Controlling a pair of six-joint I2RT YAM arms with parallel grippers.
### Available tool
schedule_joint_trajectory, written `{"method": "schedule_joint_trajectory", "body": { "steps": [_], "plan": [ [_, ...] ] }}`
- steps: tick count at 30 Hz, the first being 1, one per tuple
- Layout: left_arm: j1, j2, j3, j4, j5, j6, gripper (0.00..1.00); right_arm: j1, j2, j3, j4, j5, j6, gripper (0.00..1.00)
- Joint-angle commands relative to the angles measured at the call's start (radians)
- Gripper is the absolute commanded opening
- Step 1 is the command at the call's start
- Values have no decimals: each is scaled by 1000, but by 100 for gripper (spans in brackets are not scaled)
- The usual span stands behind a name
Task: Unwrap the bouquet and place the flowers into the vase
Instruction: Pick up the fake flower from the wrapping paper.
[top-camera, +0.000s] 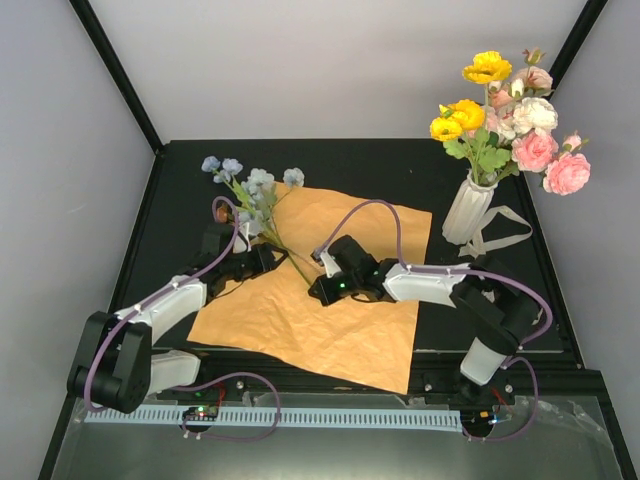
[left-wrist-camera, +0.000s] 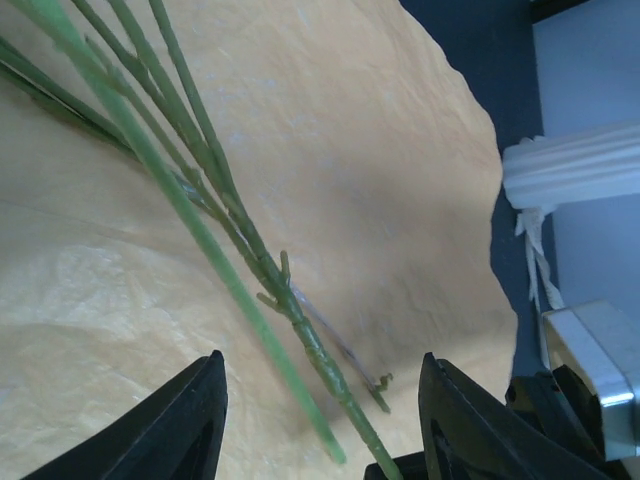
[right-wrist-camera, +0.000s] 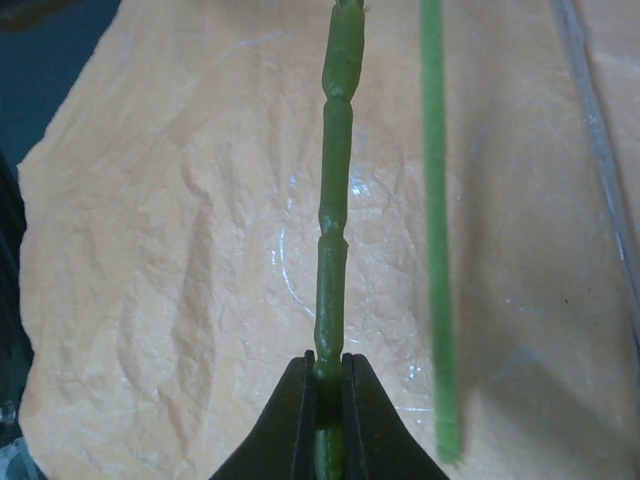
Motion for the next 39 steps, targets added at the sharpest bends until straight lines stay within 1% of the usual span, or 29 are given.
{"method": "schedule_joint_trajectory", "body": {
  "steps": [1,7,11,15,20,23,28,30,32,34,37,39],
  "plan": [
    [7,-36,-29,80,101,-58,55,5,-64,-25,82,34,-15,1],
    [8,-95,-23,74,130,-88,61,7,-150,-62,93,101,22,1],
    [7,-140,-12,38,96,-80,63,6,-221,-85,89,153,39,1],
    [7,-149,-3,30,94,-71,57,6,-269,-144,140,191,39,1],
    [8,-121,-1,39,96,-55,48,6,-253,-150,144,122,70,1],
    [7,-94,-5,112,133,-50,45,6,-317,-184,189,100,98,1],
    [7,-27,-1,207,161,-46,40,6,-412,-181,177,92,125,1],
    [6,15,-4,262,199,-66,40,5,-439,-184,188,78,147,1],
    [6,48,-13,352,250,-108,40,6,-464,-190,205,65,170,1],
    [3,91,-28,462,293,-164,40,6,-477,-193,212,59,183,1],
    [-3,111,-36,589,338,-231,45,6,-490,-191,218,54,193,1],
    [-8,110,-37,629,354,-245,49,6,-497,-191,226,46,200,1]
  ]
}}
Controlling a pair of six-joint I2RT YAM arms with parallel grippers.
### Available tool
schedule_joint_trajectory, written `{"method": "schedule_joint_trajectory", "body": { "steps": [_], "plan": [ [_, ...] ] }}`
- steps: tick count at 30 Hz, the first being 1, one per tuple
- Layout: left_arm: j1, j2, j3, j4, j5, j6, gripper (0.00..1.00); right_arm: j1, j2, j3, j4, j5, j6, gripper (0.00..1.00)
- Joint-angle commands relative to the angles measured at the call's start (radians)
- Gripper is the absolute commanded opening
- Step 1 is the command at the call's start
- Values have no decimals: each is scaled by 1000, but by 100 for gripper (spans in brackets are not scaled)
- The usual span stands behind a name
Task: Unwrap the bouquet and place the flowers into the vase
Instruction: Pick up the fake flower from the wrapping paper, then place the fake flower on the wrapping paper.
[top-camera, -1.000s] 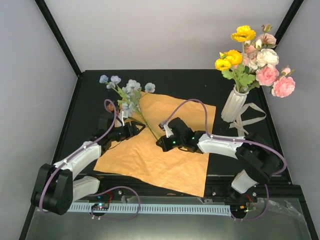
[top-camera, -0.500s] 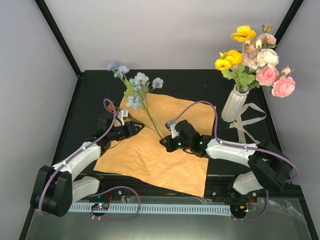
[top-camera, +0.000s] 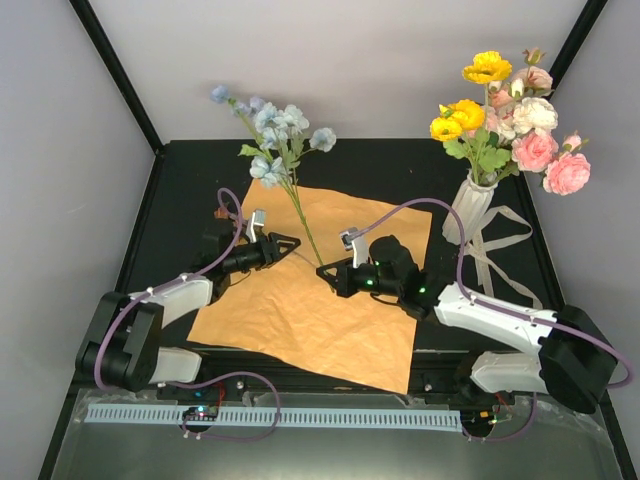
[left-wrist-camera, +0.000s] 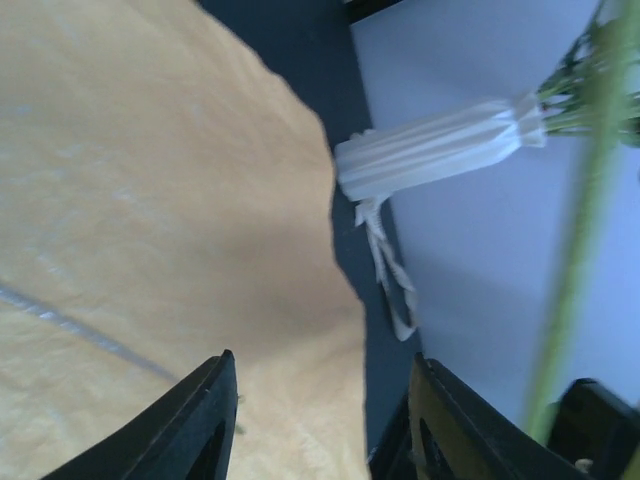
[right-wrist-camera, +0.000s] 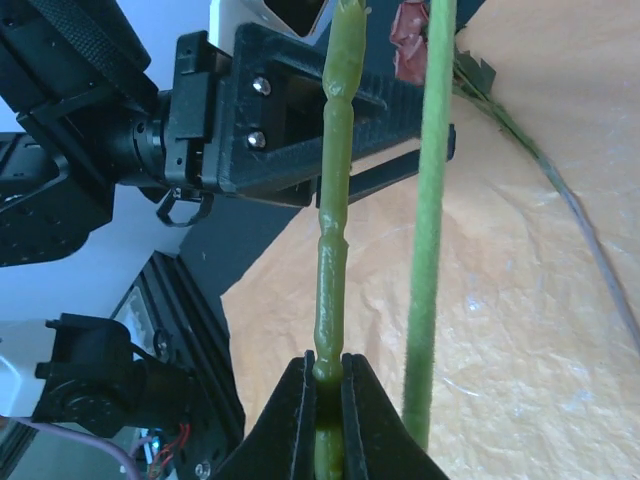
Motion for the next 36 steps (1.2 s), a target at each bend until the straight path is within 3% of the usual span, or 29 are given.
{"method": "schedule_joint_trajectory", "body": {
  "steps": [1,12,21,36],
  "plan": [
    [-8,-2,3,227,92,-77,51,6,-28,1,69,-28,28,1],
    [-16,17,15,326,84,-112,58,5,-72,-32,139,-93,85,1],
    [-22,59,-3,522,115,-252,62,6,-86,-40,139,-92,86,1],
    [-39,-9,10,477,87,-262,65,6,-94,-39,134,-94,76,1]
  ]
}}
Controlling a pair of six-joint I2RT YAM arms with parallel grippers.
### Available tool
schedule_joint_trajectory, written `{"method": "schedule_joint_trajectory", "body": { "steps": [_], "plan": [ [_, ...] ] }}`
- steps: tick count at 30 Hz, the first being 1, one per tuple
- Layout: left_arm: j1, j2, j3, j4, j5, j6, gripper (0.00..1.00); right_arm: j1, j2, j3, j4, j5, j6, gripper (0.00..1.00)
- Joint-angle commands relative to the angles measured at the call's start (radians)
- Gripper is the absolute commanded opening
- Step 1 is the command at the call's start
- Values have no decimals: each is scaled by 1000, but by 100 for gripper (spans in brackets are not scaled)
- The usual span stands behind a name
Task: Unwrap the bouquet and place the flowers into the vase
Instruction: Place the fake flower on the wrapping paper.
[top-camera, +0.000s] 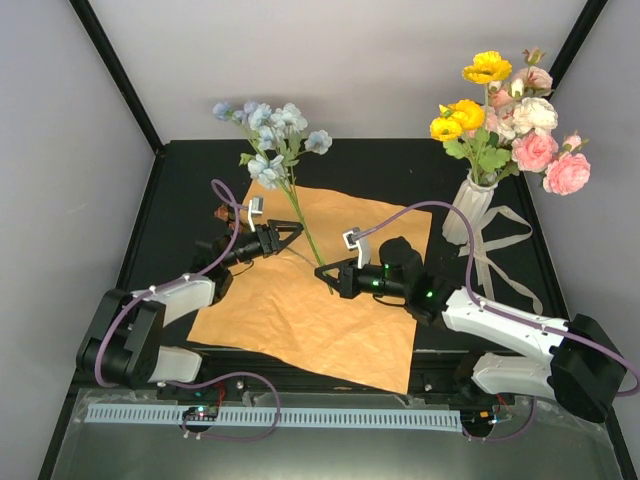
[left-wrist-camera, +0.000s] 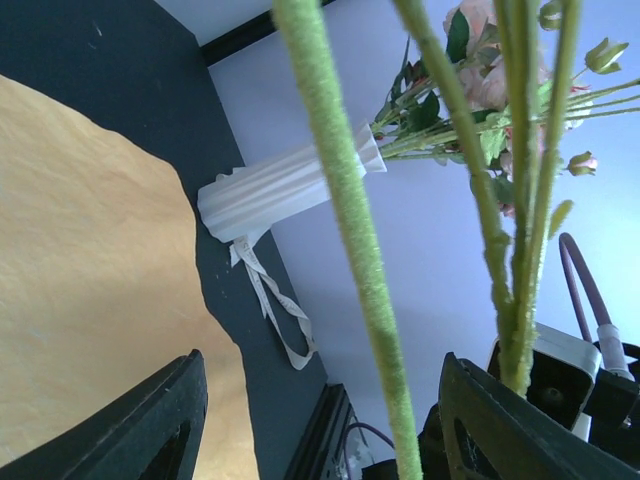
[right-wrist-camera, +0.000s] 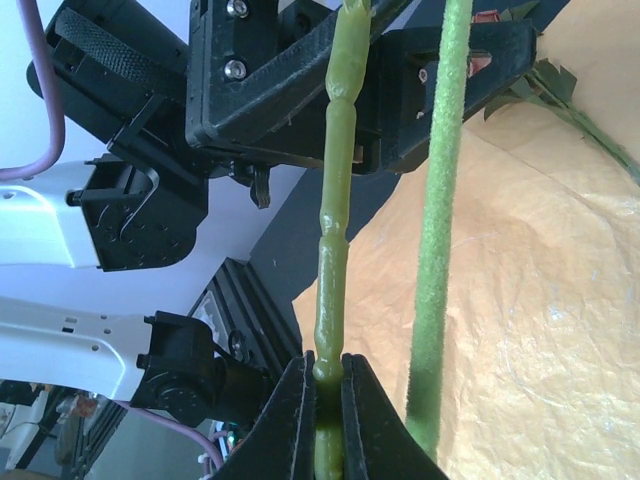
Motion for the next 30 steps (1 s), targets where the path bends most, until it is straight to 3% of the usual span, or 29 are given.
{"method": "schedule_joint_trajectory", "body": {
  "steps": [1,9,19,23,26,30],
  "plan": [
    [-14,-34,20,43,-3,-15,65,5,-24,-8,54,-2,-18,1],
    [-30,-19,47,-28,-29,30,63,7,-33,-8,60,-16,-8,1],
    [-40,38,79,12,-33,10,48,8,-41,-7,55,-15,-3,1],
    [-43,42,72,11,-31,16,34,7,-46,-8,51,-8,-3,1],
    [-43,43,70,14,-29,14,33,7,-42,-3,54,-17,-4,1],
    [-43,34,68,29,-21,1,13,7,-35,-7,39,4,-18,1]
  ]
}}
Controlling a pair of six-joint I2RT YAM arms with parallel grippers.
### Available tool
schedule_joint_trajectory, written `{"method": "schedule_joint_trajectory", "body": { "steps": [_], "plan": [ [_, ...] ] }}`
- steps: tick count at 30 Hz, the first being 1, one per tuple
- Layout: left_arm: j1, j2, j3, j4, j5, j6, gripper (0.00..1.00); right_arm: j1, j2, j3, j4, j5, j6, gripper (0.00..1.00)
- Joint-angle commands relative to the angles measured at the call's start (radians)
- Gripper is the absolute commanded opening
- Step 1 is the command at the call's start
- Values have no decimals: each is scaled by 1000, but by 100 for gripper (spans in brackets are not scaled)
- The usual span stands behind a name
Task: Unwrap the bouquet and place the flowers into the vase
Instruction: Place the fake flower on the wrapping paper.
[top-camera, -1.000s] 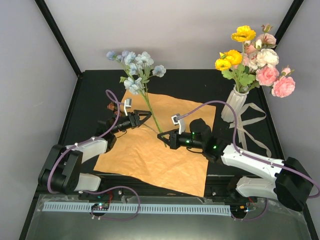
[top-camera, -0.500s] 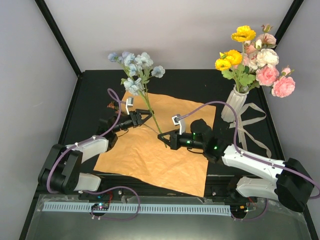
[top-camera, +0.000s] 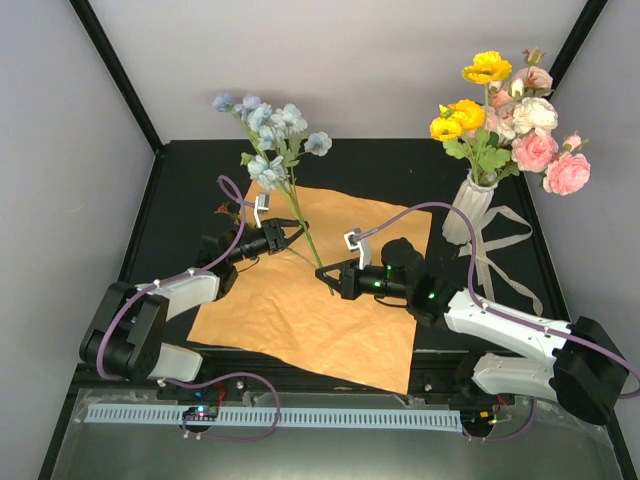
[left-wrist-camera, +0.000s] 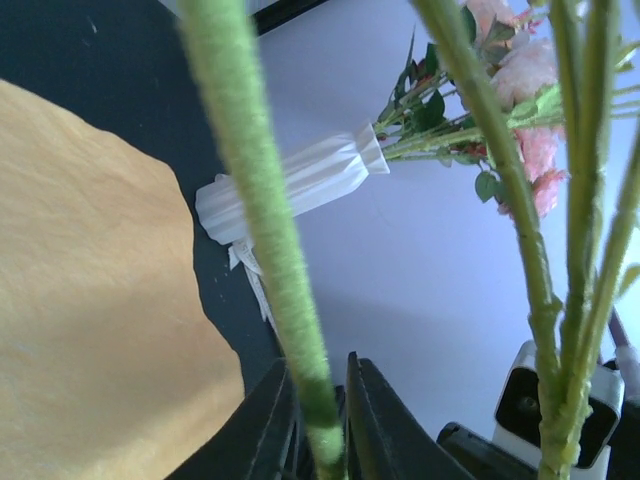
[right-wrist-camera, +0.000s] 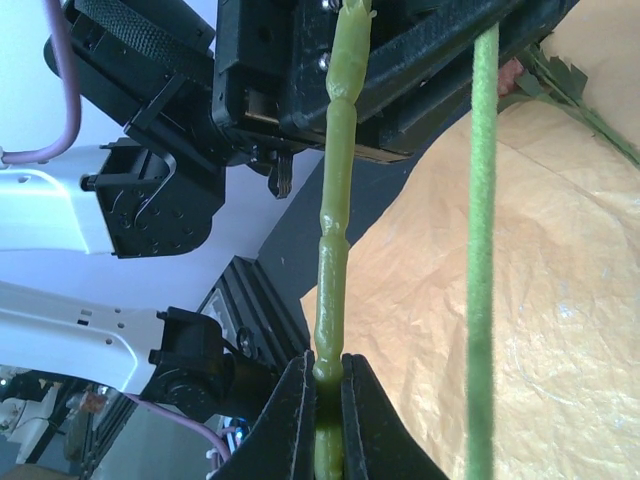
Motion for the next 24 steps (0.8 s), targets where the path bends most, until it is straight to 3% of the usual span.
{"method": "schedule_joint_trajectory", "body": {
  "steps": [1,3,14,20,24],
  "plan": [
    [-5,-8,17,53,13,1,8,8,-19,1,24,39,-36,1],
    [-5,-27,6,51,14,0,2,6,-22,-2,-3,98,-52,1],
    [-5,-182,-48,-47,-1,40,2,-11,66,-5,-104,290,-89,1],
    [-5,-232,4,-420,-114,197,2,-11,39,-8,-139,347,-103,1],
    [-5,-194,7,-493,-153,228,2,-11,-41,1,-183,406,-136,1]
  ]
}}
